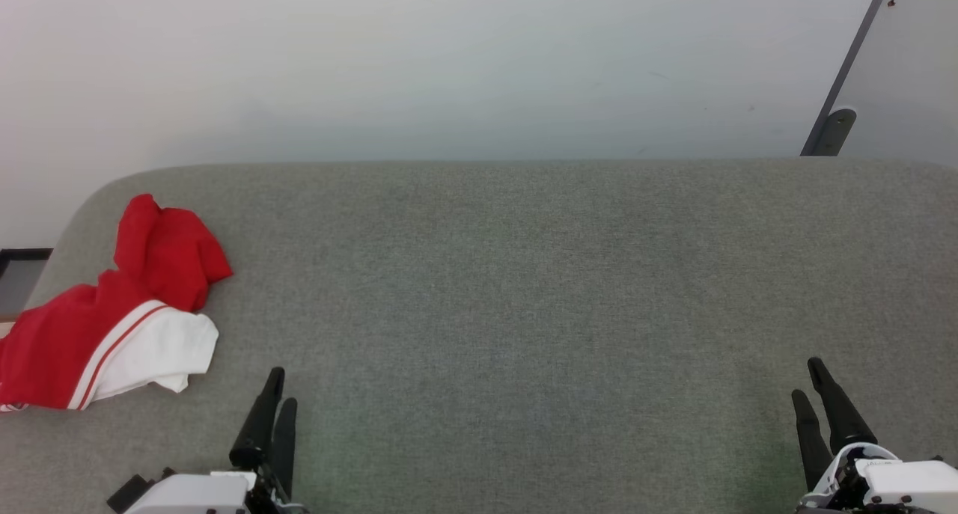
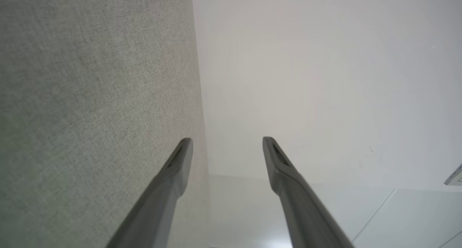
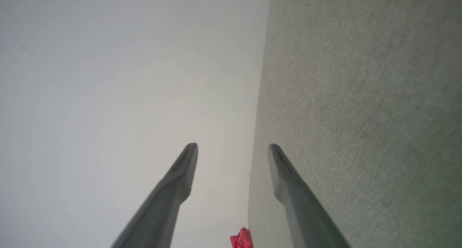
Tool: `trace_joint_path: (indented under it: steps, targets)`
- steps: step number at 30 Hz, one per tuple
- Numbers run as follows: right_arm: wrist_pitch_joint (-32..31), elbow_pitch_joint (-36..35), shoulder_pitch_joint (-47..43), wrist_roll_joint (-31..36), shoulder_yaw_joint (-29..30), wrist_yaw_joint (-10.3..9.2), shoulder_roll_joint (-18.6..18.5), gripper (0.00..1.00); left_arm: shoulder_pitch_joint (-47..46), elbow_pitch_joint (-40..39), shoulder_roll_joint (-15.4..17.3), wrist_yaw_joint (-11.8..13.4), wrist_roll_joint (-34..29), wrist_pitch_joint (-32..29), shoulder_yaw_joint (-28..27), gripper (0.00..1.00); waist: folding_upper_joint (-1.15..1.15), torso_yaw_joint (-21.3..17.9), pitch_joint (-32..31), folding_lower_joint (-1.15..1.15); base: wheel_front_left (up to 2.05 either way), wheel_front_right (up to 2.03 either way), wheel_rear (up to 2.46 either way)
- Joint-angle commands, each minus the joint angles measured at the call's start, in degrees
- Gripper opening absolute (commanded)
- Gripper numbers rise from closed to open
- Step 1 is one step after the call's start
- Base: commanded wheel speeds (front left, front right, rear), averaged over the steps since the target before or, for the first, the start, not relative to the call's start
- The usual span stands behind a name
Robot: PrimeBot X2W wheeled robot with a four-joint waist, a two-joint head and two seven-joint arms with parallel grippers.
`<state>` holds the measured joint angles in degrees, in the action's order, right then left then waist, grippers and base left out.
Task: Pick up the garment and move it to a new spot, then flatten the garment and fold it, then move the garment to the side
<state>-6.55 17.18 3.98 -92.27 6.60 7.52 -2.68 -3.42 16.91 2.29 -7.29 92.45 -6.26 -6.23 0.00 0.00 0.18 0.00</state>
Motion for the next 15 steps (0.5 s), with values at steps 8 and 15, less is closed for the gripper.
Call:
trace_joint_path:
  steps: [8,15]
  targets:
    - [1.71,0.22,3.99,2.26,-0.82,0.0,-1.24,1.0,-2.94,-0.84,1.8,-0.05,-4.3,2.51,0.96,1.0,0.0,0.03,0.05,0.0,0.0,0.0,0.0]
    - [4.61,1.23,5.98,7.92,-3.84,-0.01,-3.31,1.0,-4.12,-0.68,3.12,0.69,-12.14,4.56,2.0,1.0,0.0,0.11,0.08,0.0,0.0,0.0,0.0]
